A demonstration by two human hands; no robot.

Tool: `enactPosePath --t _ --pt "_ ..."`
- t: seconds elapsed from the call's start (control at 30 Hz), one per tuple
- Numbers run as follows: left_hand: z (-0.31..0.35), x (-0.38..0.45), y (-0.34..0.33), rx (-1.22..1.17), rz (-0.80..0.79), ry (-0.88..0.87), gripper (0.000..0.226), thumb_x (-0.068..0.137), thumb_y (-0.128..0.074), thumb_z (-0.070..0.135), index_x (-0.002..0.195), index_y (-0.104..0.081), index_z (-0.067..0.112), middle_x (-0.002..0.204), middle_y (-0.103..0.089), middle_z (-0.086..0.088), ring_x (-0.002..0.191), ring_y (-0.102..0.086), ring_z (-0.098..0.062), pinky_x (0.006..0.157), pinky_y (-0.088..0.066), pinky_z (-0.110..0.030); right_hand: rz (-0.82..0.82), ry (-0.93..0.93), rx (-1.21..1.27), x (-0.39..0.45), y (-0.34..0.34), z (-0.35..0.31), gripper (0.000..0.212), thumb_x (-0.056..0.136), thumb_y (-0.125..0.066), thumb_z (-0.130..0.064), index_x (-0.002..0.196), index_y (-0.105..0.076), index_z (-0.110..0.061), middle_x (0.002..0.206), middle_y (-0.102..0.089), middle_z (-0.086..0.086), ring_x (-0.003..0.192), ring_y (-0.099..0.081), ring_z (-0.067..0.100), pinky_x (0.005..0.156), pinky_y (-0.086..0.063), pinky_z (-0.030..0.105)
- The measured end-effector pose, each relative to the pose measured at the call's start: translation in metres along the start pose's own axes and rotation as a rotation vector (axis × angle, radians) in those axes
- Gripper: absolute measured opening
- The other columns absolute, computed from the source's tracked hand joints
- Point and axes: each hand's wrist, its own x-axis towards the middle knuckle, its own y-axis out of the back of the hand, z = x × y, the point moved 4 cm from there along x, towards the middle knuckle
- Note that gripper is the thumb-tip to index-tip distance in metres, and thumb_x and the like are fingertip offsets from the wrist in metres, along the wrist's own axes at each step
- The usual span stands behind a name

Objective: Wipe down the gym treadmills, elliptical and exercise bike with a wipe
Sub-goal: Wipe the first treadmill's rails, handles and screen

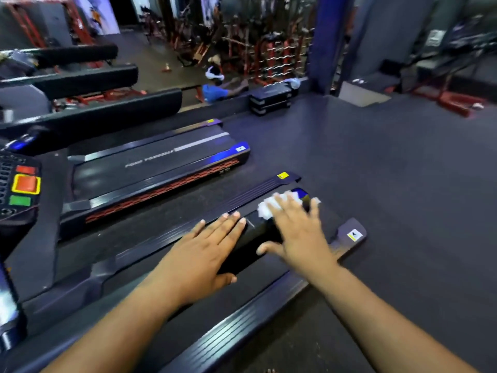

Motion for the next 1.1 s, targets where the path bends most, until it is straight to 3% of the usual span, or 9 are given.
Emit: enactPosePath --t 0.07,0.1,0.2,0.27,0.37,0.53,0.63,0.83,1.1 --pt "-0.006 -0.011 -0.005 -0.019 0.029 0.030 0.114 0.073 -0.069 0.071 0.162 -0.023 0.015 0.167 -0.025 -0.005 0.150 -0.034 -0.019 0.117 -0.036 -0.045 -0.018 0.130 0.042 -0.013 -0.006 -0.036 0.103 0.078 -0.037 -0.087 0.156 -0.037 -0.020 0.163 -0.033 0.003 0.154 -0.021 0.027 0.117 -0.016 0.070" --pt "-0.009 -0.016 -0.008 -0.033 0.046 0.022 0.115 0.074 -0.069 0.070 0.162 -0.021 0.014 0.167 -0.023 -0.004 0.151 -0.033 -0.019 0.117 -0.038 -0.045 -0.023 0.155 0.051 -0.018 -0.008 -0.045 0.104 0.078 -0.038 -0.087 0.158 -0.032 -0.021 0.165 -0.029 0.002 0.155 -0.017 0.025 0.118 -0.015 0.068" --pt "-0.009 -0.020 -0.010 -0.054 0.095 -0.033 0.108 0.091 -0.056 0.065 0.161 0.012 0.020 0.168 0.013 0.003 0.157 0.001 -0.014 0.128 -0.010 -0.038 0.003 0.072 0.030 -0.018 -0.010 -0.021 0.099 0.082 -0.032 -0.088 0.158 -0.026 -0.025 0.165 -0.028 0.001 0.155 -0.018 0.022 0.115 -0.017 0.073" --pt "-0.007 -0.017 -0.005 -0.097 0.084 -0.040 0.105 0.095 -0.053 0.061 0.161 0.018 0.020 0.168 0.019 0.005 0.156 0.011 -0.011 0.128 -0.003 -0.036 -0.007 -0.125 0.032 -0.011 -0.003 0.008 0.100 0.081 -0.025 -0.091 0.156 -0.027 -0.026 0.164 -0.030 0.002 0.154 -0.019 0.022 0.113 -0.017 0.075" --pt "-0.007 -0.012 -0.006 -0.124 0.068 -0.025 0.105 0.096 -0.057 0.056 0.161 0.015 0.018 0.170 0.015 0.003 0.157 0.010 -0.012 0.129 -0.007 -0.038 -0.068 -0.304 0.036 0.000 0.002 0.015 0.109 0.075 -0.016 -0.096 0.157 -0.028 -0.026 0.166 -0.024 0.000 0.156 -0.012 0.024 0.116 -0.010 0.073" --pt "-0.010 -0.011 -0.009 -0.091 0.090 -0.045 0.108 0.094 -0.061 0.054 0.162 0.013 0.015 0.171 0.013 0.000 0.157 0.008 -0.014 0.128 -0.009 -0.038 0.014 -0.115 0.191 -0.028 -0.009 -0.056 0.108 0.077 -0.027 -0.092 0.161 -0.023 -0.023 0.169 -0.015 -0.002 0.157 -0.003 0.020 0.121 0.000 0.062" --pt "-0.009 -0.011 -0.009 -0.089 0.087 -0.042 0.109 0.094 -0.063 0.053 0.161 0.015 0.017 0.170 0.016 0.000 0.157 0.008 -0.015 0.128 -0.008 -0.039 0.049 -0.065 0.160 -0.049 -0.024 -0.055 0.107 0.079 -0.028 -0.090 0.163 -0.011 -0.025 0.171 -0.007 0.002 0.157 -0.002 0.022 0.120 -0.004 0.067" --pt "-0.008 -0.010 -0.008 -0.080 0.080 -0.036 0.109 0.094 -0.064 0.051 0.161 0.016 0.020 0.170 0.017 0.004 0.157 0.008 -0.013 0.128 -0.009 -0.038 0.216 -0.572 0.454 -0.019 -0.026 -0.002 0.114 0.078 -0.022 -0.094 0.163 0.000 -0.021 0.170 0.012 -0.003 0.156 0.013 0.015 0.124 -0.001 0.058" --pt "-0.009 -0.009 -0.009 -0.073 0.091 -0.039 0.108 0.093 -0.063 0.054 0.162 0.013 0.021 0.171 0.014 0.004 0.157 0.006 -0.012 0.128 -0.011 -0.037 0.249 -0.478 0.734 -0.060 -0.080 -0.096 0.115 0.082 -0.024 -0.089 0.159 0.012 -0.011 0.167 0.024 -0.003 0.155 0.018 0.021 0.123 0.009 0.048"
